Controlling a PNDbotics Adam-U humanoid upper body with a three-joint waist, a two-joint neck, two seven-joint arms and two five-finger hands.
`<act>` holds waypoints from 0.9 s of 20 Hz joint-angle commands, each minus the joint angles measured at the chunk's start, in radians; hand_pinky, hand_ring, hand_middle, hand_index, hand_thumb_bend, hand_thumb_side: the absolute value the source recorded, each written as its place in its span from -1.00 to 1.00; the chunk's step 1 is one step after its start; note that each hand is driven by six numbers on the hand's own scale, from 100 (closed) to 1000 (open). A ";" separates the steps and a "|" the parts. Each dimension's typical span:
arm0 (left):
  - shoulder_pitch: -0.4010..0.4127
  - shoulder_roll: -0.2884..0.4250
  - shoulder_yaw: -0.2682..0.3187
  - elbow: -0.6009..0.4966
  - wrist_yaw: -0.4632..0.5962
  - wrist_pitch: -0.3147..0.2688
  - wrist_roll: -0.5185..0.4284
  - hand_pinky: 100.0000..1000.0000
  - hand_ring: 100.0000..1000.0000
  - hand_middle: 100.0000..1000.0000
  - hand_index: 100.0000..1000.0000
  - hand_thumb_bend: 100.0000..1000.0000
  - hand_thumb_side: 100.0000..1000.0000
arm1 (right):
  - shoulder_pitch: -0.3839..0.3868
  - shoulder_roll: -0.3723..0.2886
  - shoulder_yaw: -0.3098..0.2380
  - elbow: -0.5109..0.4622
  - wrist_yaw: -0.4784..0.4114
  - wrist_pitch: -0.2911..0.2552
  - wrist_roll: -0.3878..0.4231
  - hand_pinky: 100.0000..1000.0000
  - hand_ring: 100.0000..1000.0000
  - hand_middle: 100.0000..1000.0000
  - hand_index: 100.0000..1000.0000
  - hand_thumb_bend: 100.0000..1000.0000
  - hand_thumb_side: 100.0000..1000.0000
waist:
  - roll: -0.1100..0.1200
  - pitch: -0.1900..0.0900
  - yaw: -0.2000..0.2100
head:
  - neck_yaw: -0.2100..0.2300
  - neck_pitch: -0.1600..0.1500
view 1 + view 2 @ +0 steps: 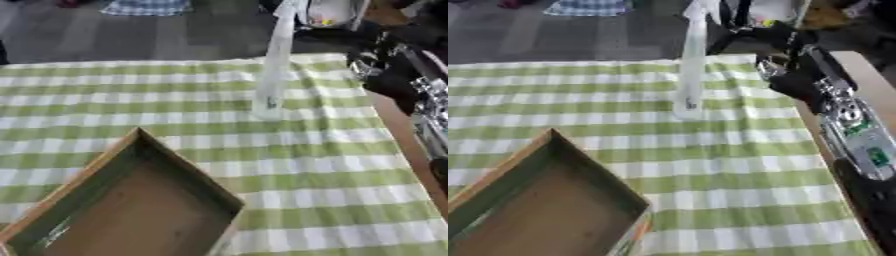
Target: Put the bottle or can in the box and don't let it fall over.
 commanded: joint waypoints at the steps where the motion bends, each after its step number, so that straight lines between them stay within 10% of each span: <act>1: -0.003 0.030 -0.001 -0.011 0.001 0.000 -0.006 1.00 0.12 0.53 0.53 -0.83 0.66 | -0.028 -0.037 0.005 -0.011 0.011 0.012 0.001 0.91 1.00 1.00 1.00 -1.00 -0.78 | -0.001 -0.025 0.003 | -0.006 -0.017; 18: -0.009 0.031 -0.008 -0.010 0.004 0.002 -0.018 1.00 0.12 0.53 0.53 -0.83 0.67 | -0.116 -0.027 0.054 0.060 0.028 0.042 0.047 0.92 1.00 1.00 1.00 -1.00 -0.33 | -0.001 -0.020 0.019 | -0.008 -0.001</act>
